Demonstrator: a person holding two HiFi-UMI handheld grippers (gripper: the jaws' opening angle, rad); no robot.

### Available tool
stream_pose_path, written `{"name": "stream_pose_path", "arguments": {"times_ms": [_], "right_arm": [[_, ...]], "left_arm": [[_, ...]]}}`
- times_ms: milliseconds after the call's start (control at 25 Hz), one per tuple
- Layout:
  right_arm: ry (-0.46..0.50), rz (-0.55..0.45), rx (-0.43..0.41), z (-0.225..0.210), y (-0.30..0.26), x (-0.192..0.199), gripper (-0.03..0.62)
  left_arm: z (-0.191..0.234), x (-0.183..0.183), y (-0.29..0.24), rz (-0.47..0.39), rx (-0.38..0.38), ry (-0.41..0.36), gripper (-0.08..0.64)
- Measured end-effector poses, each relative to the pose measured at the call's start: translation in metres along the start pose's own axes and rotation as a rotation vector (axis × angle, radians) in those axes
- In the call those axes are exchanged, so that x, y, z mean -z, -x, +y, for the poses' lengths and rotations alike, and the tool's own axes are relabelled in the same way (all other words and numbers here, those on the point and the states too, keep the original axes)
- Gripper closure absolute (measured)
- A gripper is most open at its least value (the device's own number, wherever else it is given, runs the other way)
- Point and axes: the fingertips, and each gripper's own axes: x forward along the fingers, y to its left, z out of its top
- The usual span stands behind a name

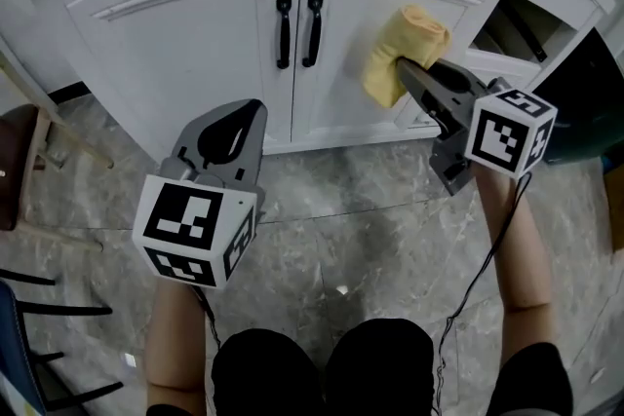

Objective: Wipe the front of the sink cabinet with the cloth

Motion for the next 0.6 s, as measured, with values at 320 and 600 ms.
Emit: {"name": "stream_pose_path", "arguments": {"times_ms": [320, 600], "right_arm": [[0.040, 0.003, -0.056, 0.020, -0.071, 0.018, 0.529], [0.077, -0.021, 0.012, -0.004, -0.065, 0.017, 0.528]], "left_arm": [[0.018, 0.020, 0.023, -0.007, -0.044, 0.042, 0.545], [0.013, 0.033, 0.021, 0.015, -0.045, 0.046, 0.545]]}}
